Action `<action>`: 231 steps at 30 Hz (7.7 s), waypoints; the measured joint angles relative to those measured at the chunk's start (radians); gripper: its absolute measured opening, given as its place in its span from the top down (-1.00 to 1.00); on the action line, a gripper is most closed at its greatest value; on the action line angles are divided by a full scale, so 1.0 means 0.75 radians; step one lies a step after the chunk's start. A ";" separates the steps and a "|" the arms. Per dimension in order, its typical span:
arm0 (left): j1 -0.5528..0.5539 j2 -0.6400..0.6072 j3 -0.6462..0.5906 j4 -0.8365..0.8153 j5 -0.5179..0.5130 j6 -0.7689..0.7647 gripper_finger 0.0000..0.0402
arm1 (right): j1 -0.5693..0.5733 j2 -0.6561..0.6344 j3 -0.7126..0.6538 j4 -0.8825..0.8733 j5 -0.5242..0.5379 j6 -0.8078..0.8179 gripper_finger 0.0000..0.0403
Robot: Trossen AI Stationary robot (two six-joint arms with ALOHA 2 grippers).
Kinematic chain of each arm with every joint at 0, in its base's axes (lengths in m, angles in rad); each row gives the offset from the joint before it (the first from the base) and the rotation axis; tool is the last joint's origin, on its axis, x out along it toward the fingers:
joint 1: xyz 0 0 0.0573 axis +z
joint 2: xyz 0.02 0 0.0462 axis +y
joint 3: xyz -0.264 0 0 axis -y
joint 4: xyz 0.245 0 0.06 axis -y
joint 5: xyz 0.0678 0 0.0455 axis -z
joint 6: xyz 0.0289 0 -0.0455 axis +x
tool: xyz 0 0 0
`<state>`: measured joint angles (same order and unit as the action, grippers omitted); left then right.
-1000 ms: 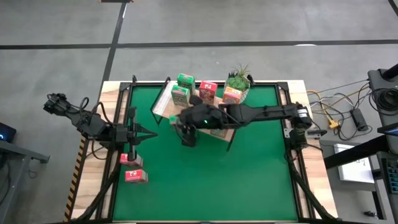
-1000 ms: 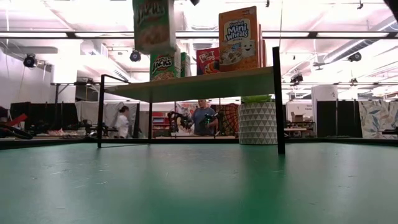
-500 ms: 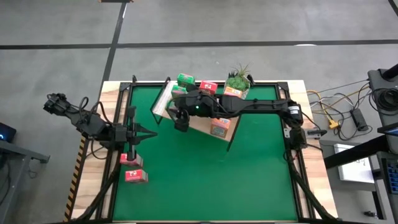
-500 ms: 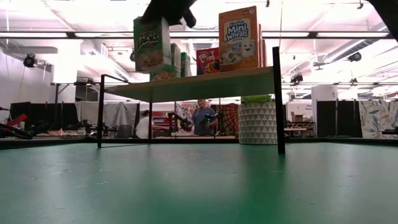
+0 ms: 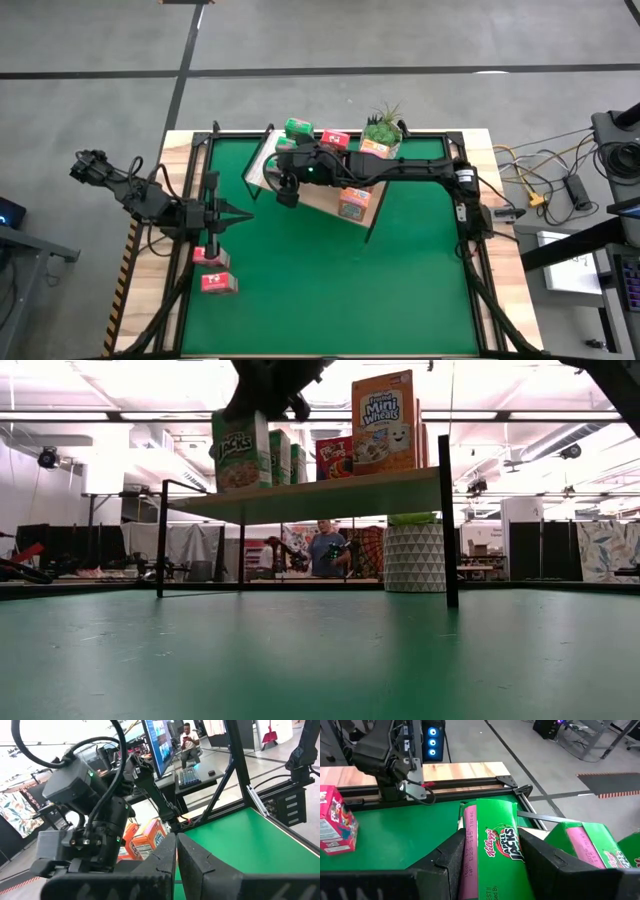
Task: Stack cereal on shelf
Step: Put the green cereal box aligned with the other green cereal boxes on the shelf, then put the top red cereal box aligned with the other red cereal box on the shelf
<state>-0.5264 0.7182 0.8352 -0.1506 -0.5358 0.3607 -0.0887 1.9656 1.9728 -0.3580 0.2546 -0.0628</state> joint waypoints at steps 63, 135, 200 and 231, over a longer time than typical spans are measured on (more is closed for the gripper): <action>0.717 0.069 -0.262 -0.045 -0.160 -0.250 1.00 | 0.316 -0.107 0.313 -1.070 0.292 0.148 0.89; 0.615 0.241 -0.197 -0.170 -0.137 -0.423 1.00 | 0.072 -0.104 -0.134 -0.332 0.207 -0.067 0.95; -0.274 0.577 0.277 -1.712 0.657 -1.717 -0.16 | 0.718 -0.473 -0.563 -0.304 0.534 0.120 0.95; -0.283 0.609 0.107 -1.617 0.622 -1.701 -0.05 | 0.724 -0.473 -0.564 -0.315 0.529 0.137 0.95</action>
<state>-0.7383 1.1751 0.9154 -1.3632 -0.0692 -0.9150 0.4541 1.6112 1.5501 -0.5941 0.6518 0.0397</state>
